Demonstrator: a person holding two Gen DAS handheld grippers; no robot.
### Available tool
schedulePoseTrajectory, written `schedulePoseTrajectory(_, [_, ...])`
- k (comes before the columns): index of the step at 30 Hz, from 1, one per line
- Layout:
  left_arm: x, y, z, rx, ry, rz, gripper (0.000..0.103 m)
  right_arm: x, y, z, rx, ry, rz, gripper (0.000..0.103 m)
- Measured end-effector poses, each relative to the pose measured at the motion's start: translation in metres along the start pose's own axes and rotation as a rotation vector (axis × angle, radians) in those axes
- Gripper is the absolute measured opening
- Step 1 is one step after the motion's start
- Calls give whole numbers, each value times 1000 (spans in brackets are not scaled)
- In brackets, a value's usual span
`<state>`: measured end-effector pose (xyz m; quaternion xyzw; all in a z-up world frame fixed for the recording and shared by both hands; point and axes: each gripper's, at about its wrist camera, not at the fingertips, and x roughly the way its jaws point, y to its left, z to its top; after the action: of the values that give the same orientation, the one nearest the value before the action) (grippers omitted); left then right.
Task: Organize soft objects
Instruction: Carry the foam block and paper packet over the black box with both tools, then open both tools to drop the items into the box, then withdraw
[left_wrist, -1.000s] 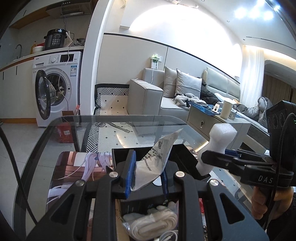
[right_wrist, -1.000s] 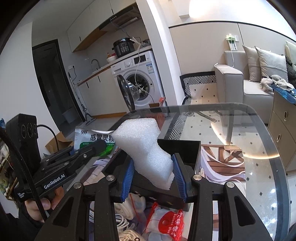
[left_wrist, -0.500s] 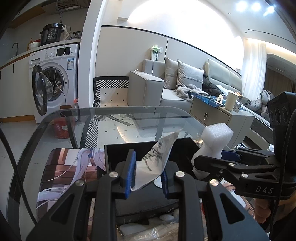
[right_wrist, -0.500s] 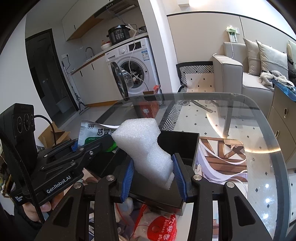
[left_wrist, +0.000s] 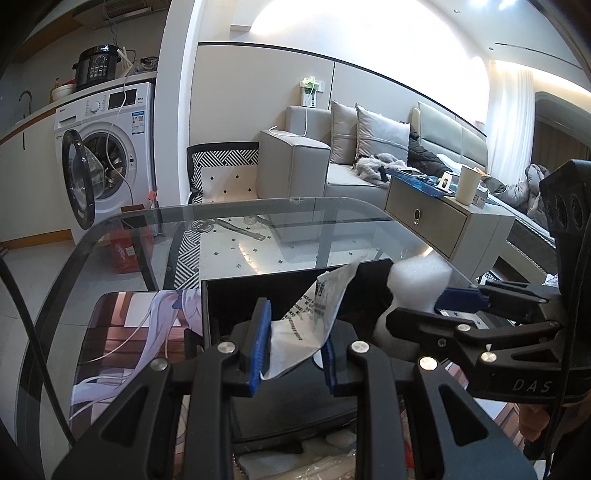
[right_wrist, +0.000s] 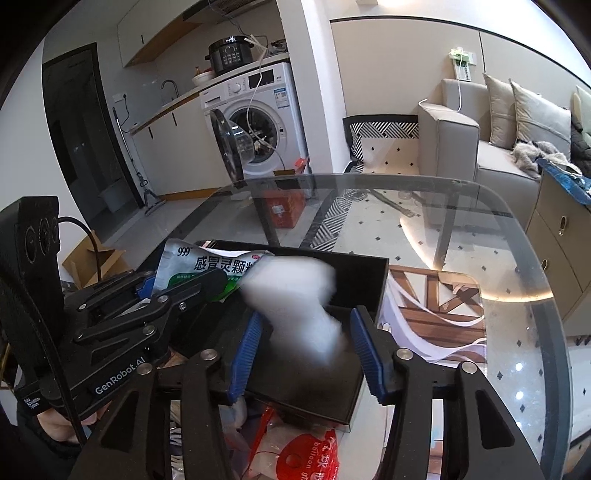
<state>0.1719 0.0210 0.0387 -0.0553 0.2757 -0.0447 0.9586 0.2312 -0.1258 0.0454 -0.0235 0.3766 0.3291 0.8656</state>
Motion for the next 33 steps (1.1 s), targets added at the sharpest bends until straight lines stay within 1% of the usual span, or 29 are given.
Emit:
schedulePoseTrajectory(2, [1, -1, 1, 3, 9, 8, 24, -4, -1, -1, -4, -12, -17, 61])
schedulePoseTrajectory(4, [0, 0, 1, 4, 20, 14, 25, -10, -1, -2, -11, -29, -46, 72])
schedulePoseTrajectory(5, [0, 0, 0, 6, 27, 15, 25, -14, -2, -3, -9, -38, -52, 75])
schedulePoseTrajectory(6, [-1, 0, 0, 8, 31, 15, 31, -18, -4, -4, -2, -49, -59, 81])
schedulePoseTrajectory(7, [-3, 0, 0, 8, 30, 18, 39, -21, -5, -5, 4, -54, -62, 85])
schedulePoseTrajectory(8, [-6, 0, 0, 7, 28, 19, 44, -25, -6, -6, 11, -60, -63, 86])
schedulePoseTrajectory(9, [-10, 0, -1, 6, 22, 15, 51, -29, -8, -8, 15, -62, -63, 87])
schedulePoseTrajectory(10, [-14, 0, -2, 5, 16, 11, 54, -33, -8, -10, 18, -65, -62, 90])
schedulePoseTrajectory(11, [-17, 0, -3, 6, 10, 9, 55, -37, -9, -12, 21, -69, -59, 93])
schedulePoseTrajectory(12, [-22, -1, -4, 11, 7, 15, 57, -41, -10, -14, 25, -73, -54, 99])
schedulePoseTrajectory(13, [-25, -1, -5, 14, 6, 22, 63, -46, -11, -18, 28, -81, -46, 102])
schedulePoseTrajectory(14, [-28, -1, -6, 12, 5, 28, 70, -50, -11, -22, 28, -87, -43, 102])
schedulePoseTrajectory(15, [-33, 0, -8, 2, -1, 33, 84, -53, -11, -24, 27, -89, -42, 102])
schedulePoseTrajectory(16, [-36, 2, -9, -7, -7, 32, 93, -57, -11, -28, 23, -91, -43, 102])
schedulePoseTrajectory(18, [-45, 4, -13, -29, -26, 21, 96, -62, -10, -33, 20, -97, -46, 102])
schedulePoseTrajectory(19, [-49, 6, -16, -36, -30, 16, 101, -66, -10, -37, 19, -100, -46, 102])
schedulePoseTrajectory(20, [-53, 6, -18, -41, -35, 16, 103, -67, -9, -40, 20, -100, -45, 102])
schedulePoseTrajectory(22, [-61, 7, -22, -40, -48, 16, 103, -72, -10, -47, 21, -99, -40, 102])
schedulePoseTrajectory(33, [-95, 6, -46, -11, -50, 50, 103, -91, -3, -78, 5, -89, -24, 102])
